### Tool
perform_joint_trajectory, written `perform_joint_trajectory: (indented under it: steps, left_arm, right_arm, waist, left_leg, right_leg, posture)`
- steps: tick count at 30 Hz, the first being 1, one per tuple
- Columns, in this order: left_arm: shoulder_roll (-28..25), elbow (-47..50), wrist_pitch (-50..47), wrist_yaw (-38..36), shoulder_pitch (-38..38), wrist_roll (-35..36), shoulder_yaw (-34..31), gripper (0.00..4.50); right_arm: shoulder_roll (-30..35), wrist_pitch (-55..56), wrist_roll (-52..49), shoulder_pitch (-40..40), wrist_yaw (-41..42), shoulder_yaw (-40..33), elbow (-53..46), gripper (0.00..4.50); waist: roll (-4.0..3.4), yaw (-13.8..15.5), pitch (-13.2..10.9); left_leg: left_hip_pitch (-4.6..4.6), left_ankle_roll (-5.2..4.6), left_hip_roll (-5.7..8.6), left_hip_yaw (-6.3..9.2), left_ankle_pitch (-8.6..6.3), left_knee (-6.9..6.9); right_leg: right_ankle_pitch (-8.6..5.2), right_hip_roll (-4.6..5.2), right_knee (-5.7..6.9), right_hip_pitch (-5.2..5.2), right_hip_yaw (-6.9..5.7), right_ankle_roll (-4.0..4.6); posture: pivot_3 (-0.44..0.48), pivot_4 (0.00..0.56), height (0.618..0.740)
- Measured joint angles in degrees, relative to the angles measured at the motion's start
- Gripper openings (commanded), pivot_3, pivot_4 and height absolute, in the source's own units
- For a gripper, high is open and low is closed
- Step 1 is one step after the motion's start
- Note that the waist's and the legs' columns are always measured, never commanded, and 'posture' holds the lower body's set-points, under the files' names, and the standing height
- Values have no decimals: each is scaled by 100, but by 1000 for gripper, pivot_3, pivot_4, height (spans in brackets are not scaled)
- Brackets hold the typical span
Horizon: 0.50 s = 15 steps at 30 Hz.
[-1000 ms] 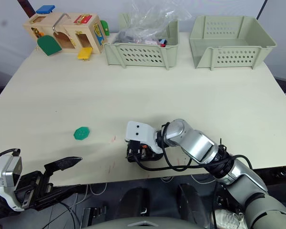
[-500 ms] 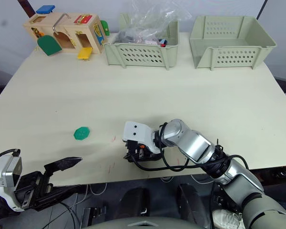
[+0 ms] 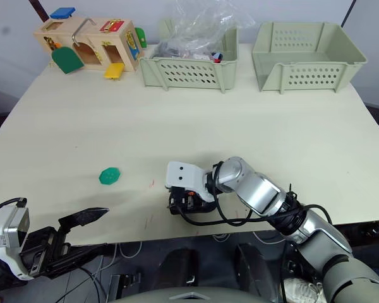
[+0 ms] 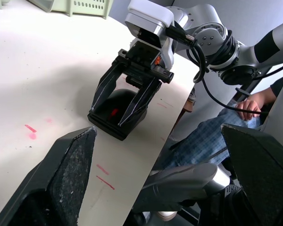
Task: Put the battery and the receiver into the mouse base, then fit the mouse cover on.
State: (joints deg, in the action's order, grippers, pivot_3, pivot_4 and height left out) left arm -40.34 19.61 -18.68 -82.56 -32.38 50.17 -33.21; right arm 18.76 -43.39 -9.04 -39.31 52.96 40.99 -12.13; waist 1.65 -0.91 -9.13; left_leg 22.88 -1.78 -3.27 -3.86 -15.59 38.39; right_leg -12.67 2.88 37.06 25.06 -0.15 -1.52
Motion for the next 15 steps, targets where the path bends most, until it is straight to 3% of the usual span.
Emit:
perform_joint_trajectory:
  steps: [15]
  left_arm:
    - [15, 8, 9, 37, -10, -12, 1, 4500]
  right_arm:
    - [-85, 46, 164, -65, 97, 116, 227, 2128]
  waist:
    - [-10, 2, 58]
  left_leg:
    - [-29, 0, 1, 1, 0, 1]
  right_leg:
    - [0, 4, -1, -23, 0, 0]
  posture:
    - [0, 150, 740]
